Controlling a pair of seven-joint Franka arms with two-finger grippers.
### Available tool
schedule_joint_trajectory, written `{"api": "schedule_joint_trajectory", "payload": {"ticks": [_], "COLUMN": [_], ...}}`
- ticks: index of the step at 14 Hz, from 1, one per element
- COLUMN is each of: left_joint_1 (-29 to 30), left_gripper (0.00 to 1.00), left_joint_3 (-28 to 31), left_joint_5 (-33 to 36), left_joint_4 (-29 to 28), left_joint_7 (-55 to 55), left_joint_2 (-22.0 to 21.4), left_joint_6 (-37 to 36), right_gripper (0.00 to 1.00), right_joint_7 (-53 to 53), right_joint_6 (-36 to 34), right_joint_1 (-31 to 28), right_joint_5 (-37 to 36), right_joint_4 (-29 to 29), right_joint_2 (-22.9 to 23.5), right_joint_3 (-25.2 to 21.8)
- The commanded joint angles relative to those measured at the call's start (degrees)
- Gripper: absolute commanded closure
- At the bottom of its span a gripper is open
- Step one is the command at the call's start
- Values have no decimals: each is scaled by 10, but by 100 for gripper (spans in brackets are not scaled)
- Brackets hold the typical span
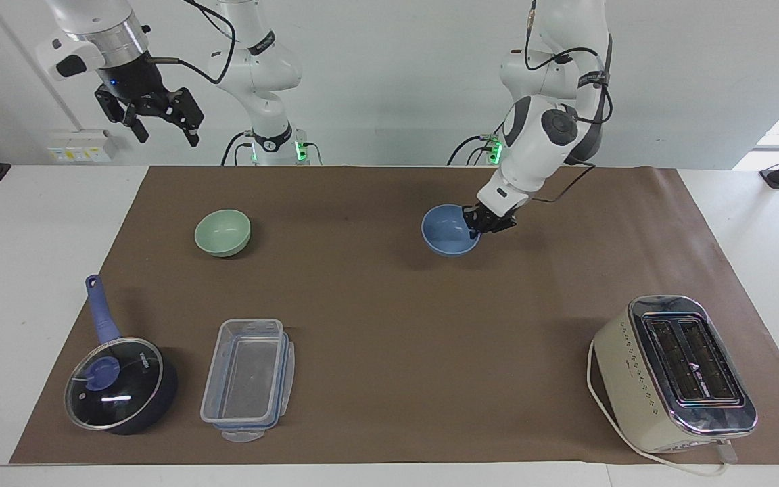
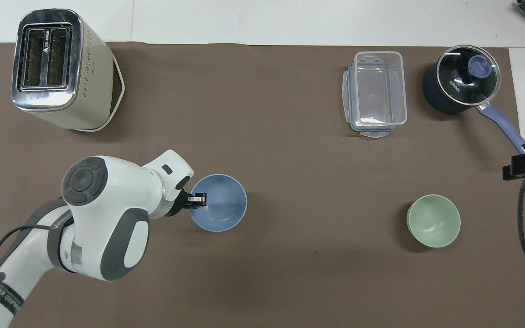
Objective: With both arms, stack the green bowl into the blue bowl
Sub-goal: 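Grip the blue bowl rim and slide it toward the table center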
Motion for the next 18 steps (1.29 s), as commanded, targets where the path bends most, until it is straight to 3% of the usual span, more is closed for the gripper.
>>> {"api": "schedule_joint_trajectory", "payload": {"ticks": [1, 10, 15, 16, 18], "left_joint_1": [-48, -88, -90, -90, -89], "left_gripper": [100, 100, 100, 90, 46], "left_joint_3": [10, 9, 9, 9, 9], "left_joint_5": [-5, -5, -5, -5, -5], "left_joint_4": [-9, -9, -12, -12, -11], "left_joint_7": [-64, -41, -44, -51, -57], "left_joint_2": [17, 71, 81, 80, 79], "left_joint_6": [51, 129, 129, 125, 119], "right_gripper": [0, 0, 0, 0, 0], "right_joint_7": [-4, -3, -9, -10, -26], "right_joint_6": [-5, -5, 3, 22, 40], "right_joint_1": [-5, -5, -14, -22, -32], "right_joint_5": [0, 0, -5, -5, -6], "right_joint_4": [-12, -13, -31, -50, -86], "right_joint_2": [-11, -12, -21, -32, -45], "right_joint_3": [1, 1, 1, 2, 1]}}
